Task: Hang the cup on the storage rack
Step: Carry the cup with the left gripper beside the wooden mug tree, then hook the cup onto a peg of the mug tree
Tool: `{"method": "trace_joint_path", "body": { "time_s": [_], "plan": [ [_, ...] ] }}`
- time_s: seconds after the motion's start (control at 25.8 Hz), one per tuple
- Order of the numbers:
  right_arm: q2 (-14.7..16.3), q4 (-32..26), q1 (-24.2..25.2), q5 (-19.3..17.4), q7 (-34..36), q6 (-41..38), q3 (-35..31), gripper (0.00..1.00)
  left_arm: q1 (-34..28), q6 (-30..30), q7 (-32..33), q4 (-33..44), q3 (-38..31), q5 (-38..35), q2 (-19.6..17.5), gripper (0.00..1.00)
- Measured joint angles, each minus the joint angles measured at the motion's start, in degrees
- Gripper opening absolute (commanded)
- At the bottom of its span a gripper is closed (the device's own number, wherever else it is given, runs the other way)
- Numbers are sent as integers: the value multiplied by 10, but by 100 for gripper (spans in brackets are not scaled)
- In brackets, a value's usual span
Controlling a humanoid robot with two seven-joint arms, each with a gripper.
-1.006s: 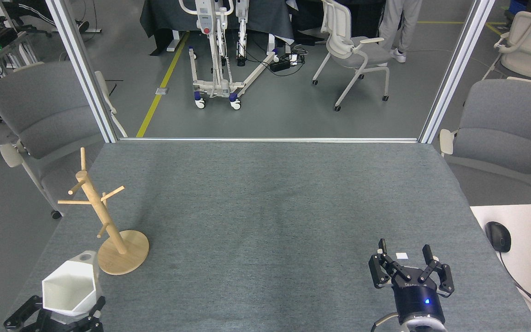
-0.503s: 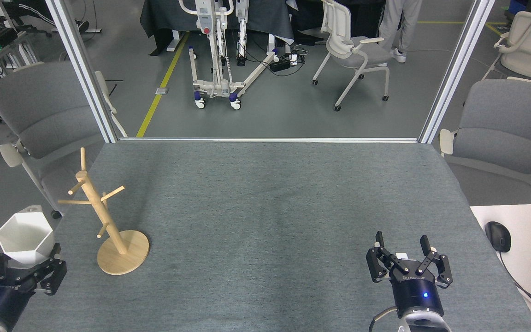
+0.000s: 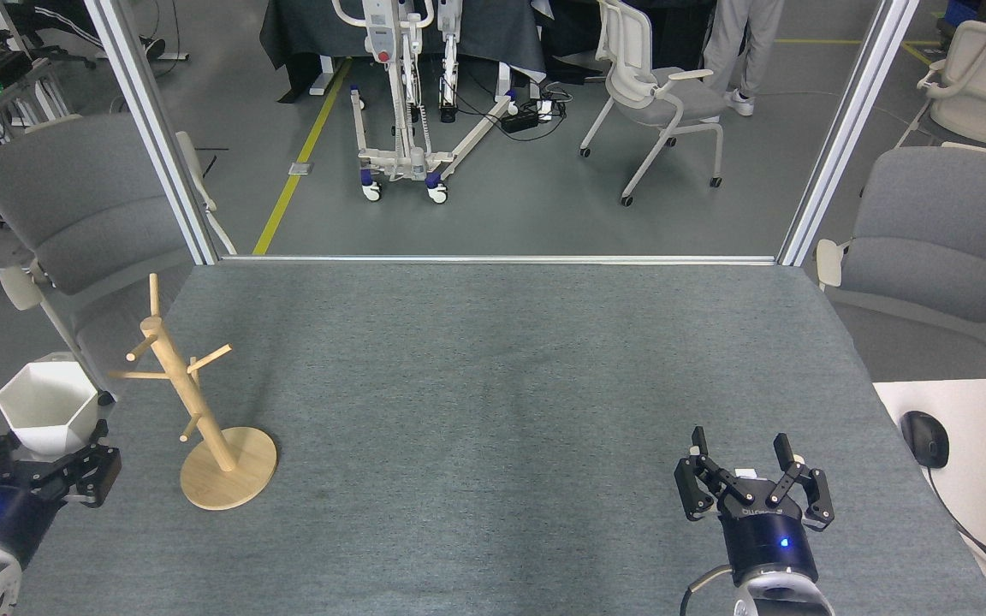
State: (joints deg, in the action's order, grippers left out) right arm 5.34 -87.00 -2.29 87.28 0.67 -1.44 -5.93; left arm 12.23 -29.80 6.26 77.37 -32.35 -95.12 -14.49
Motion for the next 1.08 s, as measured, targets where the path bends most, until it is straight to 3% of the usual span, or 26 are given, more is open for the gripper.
{"method": "trace_joint_path", "body": {
  "time_s": [0.43, 1.08],
  "plan": [
    [6, 8, -1, -1, -2, 3, -1, 100, -5, 1, 8, 49, 19, -46, 22, 0],
    [4, 5, 0, -1, -3, 6, -5, 100, -21, 0, 10, 49, 43, -82, 35, 0]
  ]
}}
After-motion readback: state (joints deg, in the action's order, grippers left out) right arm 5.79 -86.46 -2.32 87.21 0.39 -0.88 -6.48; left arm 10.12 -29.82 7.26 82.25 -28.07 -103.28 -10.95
